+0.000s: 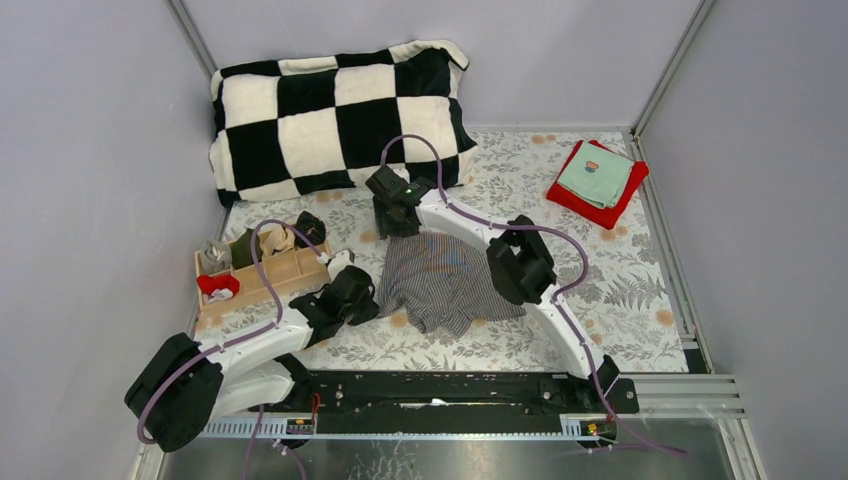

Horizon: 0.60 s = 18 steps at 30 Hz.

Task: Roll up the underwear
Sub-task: Fold the underwear at the center of the board.

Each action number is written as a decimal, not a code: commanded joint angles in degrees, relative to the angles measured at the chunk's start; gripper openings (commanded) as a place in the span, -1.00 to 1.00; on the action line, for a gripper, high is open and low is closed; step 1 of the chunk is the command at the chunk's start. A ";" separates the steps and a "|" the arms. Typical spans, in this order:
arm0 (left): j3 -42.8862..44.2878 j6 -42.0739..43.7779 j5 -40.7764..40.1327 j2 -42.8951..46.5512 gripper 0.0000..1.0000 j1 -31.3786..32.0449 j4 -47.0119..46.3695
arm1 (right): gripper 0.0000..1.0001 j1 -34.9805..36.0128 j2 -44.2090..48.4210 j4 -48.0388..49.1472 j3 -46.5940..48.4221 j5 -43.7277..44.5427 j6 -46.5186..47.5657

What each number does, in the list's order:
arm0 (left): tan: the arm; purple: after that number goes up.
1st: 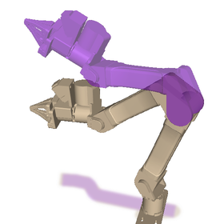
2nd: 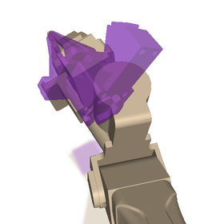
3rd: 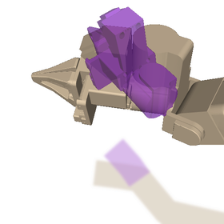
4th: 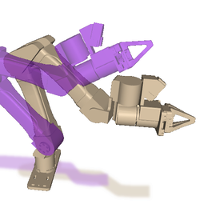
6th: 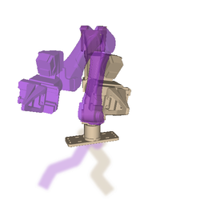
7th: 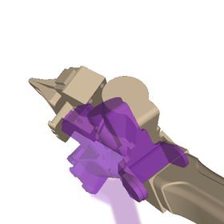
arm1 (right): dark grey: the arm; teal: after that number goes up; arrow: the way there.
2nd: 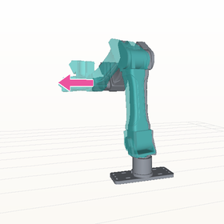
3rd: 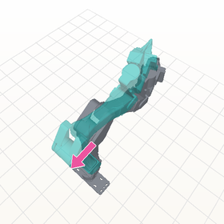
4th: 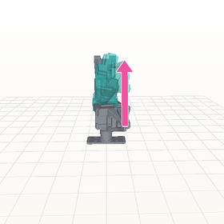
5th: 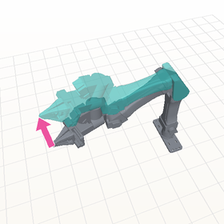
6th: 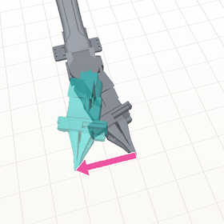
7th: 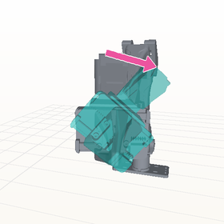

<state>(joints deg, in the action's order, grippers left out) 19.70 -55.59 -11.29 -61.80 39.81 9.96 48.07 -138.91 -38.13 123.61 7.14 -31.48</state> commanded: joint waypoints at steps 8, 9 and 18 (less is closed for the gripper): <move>-2.25 0.86 0.97 1.88 -1.00 0.39 2.88 | 0.09 1.44 -5.86 -5.75 7.01 7.00 1.48; -2.34 0.91 1.05 2.00 -1.00 0.41 2.88 | 0.08 1.48 -6.33 -6.21 7.48 7.46 1.64; -2.72 0.99 1.44 2.51 -1.00 0.43 2.88 | 0.07 2.12 -5.71 -4.82 6.90 7.67 2.81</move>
<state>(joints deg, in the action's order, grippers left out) 18.39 -55.55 -10.46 -59.51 39.83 10.35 49.39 -144.73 -42.92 129.51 13.08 -29.82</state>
